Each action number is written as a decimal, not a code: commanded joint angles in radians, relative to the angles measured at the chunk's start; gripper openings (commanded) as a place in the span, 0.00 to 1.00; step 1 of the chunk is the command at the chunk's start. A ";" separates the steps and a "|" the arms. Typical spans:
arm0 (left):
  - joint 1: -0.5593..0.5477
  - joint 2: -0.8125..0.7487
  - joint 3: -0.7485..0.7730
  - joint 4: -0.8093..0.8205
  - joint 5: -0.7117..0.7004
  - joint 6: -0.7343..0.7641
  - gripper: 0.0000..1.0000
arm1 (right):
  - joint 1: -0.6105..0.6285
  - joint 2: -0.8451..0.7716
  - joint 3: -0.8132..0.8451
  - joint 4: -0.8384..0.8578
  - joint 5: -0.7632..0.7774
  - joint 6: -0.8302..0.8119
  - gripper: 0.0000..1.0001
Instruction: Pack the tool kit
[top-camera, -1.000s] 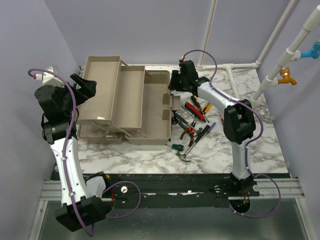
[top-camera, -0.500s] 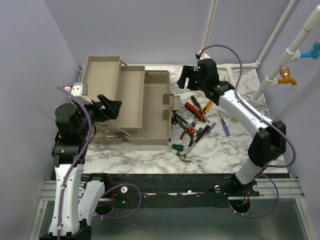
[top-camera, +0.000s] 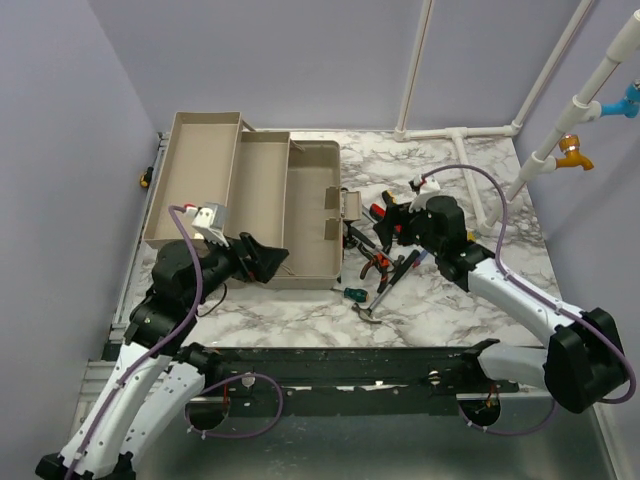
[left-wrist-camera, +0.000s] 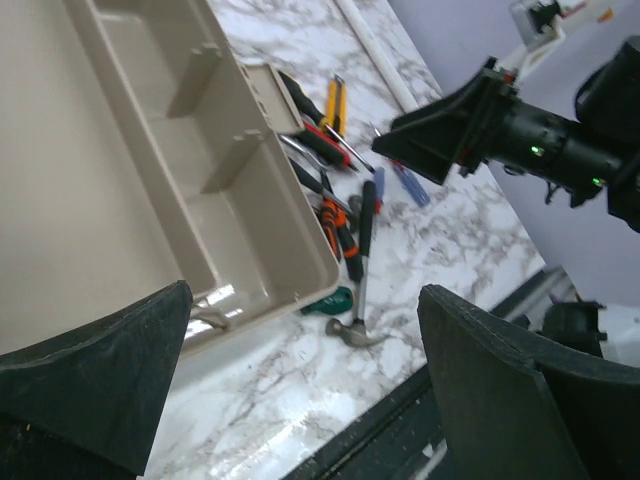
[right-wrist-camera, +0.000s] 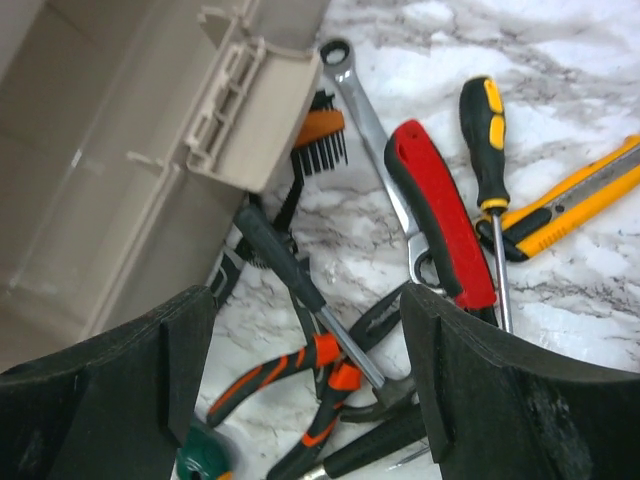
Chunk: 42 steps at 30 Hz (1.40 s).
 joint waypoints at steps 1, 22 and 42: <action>-0.175 -0.037 -0.058 0.082 -0.114 -0.075 0.98 | 0.000 -0.009 -0.094 0.200 -0.105 -0.117 0.82; -0.507 -0.307 -0.437 0.189 -0.363 -0.341 0.99 | 0.031 0.371 0.006 0.302 -0.173 -0.173 0.77; -0.507 -0.401 -0.410 0.045 -0.429 -0.319 0.99 | 0.040 0.168 -0.004 0.039 -0.040 -0.099 0.03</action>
